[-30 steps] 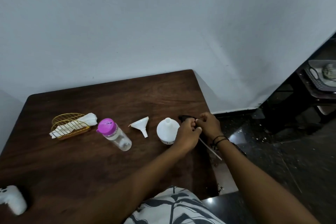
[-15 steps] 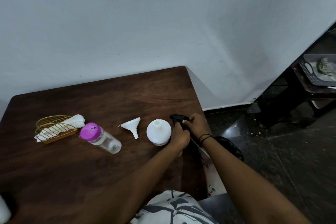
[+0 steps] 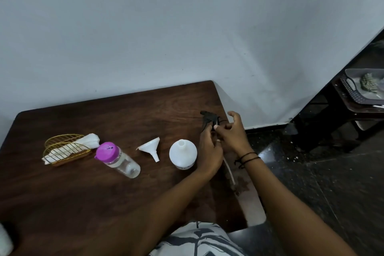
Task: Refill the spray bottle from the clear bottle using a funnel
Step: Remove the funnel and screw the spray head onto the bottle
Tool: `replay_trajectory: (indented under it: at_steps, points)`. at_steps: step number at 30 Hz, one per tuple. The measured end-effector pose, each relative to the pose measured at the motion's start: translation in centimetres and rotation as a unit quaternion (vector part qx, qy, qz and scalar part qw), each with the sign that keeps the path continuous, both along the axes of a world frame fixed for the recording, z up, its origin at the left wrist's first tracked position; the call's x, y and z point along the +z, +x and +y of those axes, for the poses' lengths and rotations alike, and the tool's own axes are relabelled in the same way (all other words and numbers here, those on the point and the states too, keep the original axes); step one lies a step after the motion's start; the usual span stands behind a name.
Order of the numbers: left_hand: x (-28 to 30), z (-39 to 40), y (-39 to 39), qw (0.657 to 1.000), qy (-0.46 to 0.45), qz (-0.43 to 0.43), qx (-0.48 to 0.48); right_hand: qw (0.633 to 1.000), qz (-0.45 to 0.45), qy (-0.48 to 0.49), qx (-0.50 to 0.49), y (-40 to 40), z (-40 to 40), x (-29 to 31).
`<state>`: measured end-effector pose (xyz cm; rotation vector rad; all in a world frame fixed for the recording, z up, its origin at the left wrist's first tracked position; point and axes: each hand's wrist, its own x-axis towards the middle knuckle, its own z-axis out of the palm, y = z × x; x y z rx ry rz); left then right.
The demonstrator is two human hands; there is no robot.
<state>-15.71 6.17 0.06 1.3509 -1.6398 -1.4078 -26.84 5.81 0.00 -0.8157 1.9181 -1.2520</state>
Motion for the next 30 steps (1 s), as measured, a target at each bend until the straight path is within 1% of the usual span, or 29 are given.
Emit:
replay_trajectory:
  at_steps: [4, 8, 12, 15, 17, 20, 24, 30]
  points:
    - [3.1, -0.1, 0.4, 0.994, -0.095, 0.056, 0.017, 0.998, 0.009, -0.055, 0.026, 0.4, -0.4, 4.1]
    - [6.3, -1.4, 2.4, 0.979, -0.16, 0.116, 0.043, 0.991, -0.029, -0.123, 0.046, 2.0, -1.1, 8.1]
    - [8.7, -3.0, 5.4, 0.969, -0.137, 0.192, 0.067, 0.982, 0.007, -0.174, 0.078, 4.3, -2.0, 10.7]
    - [9.7, -4.3, 7.9, 0.959, -0.144, 0.234, 0.075, 0.975, 0.019, -0.206, 0.086, 6.3, -2.4, 11.6]
    - [9.8, -5.0, 9.0, 0.953, -0.152, 0.254, 0.063, 0.969, 0.046, -0.224, 0.09, 6.9, -2.6, 11.8]
    - [9.4, -5.4, 10.5, 0.95, -0.153, 0.263, 0.065, 0.963, 0.071, -0.243, 0.093, 7.9, -2.7, 11.5]
    - [8.3, -5.8, 11.7, 0.952, -0.153, 0.251, 0.08, 0.961, 0.081, -0.254, 0.068, 8.8, -3.1, 11.1]
    - [7.0, -5.6, 12.5, 0.961, -0.149, 0.226, 0.055, 0.949, 0.087, -0.296, 0.064, 9.6, -2.9, 10.8]
